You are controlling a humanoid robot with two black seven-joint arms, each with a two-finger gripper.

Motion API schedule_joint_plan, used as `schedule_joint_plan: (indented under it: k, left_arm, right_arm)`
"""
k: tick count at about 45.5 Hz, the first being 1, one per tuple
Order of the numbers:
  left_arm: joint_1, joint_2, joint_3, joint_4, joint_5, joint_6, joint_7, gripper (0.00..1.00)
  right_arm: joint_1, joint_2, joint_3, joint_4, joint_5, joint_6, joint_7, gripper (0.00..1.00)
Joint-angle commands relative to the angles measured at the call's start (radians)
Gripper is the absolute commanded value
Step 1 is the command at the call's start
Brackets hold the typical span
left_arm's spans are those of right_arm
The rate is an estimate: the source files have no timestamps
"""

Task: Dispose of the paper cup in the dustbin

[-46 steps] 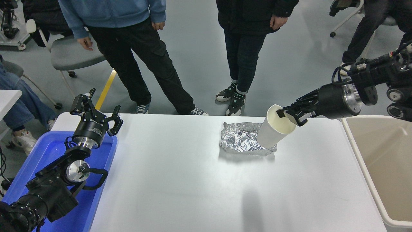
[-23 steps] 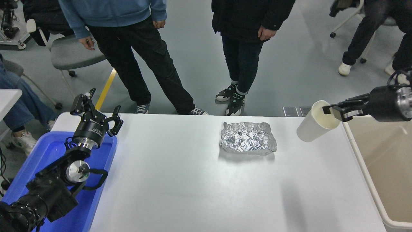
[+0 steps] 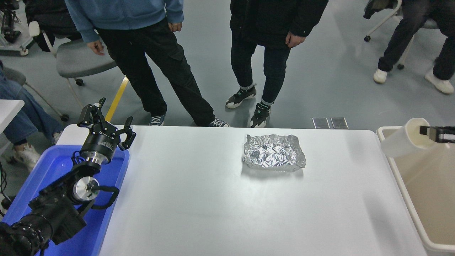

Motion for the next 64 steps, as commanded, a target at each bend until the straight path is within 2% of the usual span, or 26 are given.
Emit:
schedule_joint_plan:
  k: [1,30,42,56,64]
  left_arm:
    - [0.001,0.001,0.0,0.0,0.0,0.0,0.0,1.0]
    - [-0.001,-0.001,0.0,0.0,0.0,0.0,0.0,1.0]
    - [0.001,-0.001,0.0,0.0,0.0,0.0,0.0,1.0]
    - [0.001,-0.001,0.0,0.0,0.0,0.0,0.0,1.0]
    - [0.001,-0.001,0.0,0.0,0.0,0.0,-0.001,1.0]
  right_arm:
    - [-0.187,0.046,0.032,-0.195,0.264,-0.038,0.0,0.0]
    - [-0.578,0.336,0.05,-0.684,0.86,-0.033,-0.02,0.0]
    - [-0.656,0.457,0.085,-0.826,1.044,-0.033,-0.09,0.0]
    - [-0.716,0.601,0.352,-0.97,1.107,-0.04,-0.19,0.0]
    - [-0.748,0.658,0.481,-0.985,1.109,-0.052,-0.205,0.0]
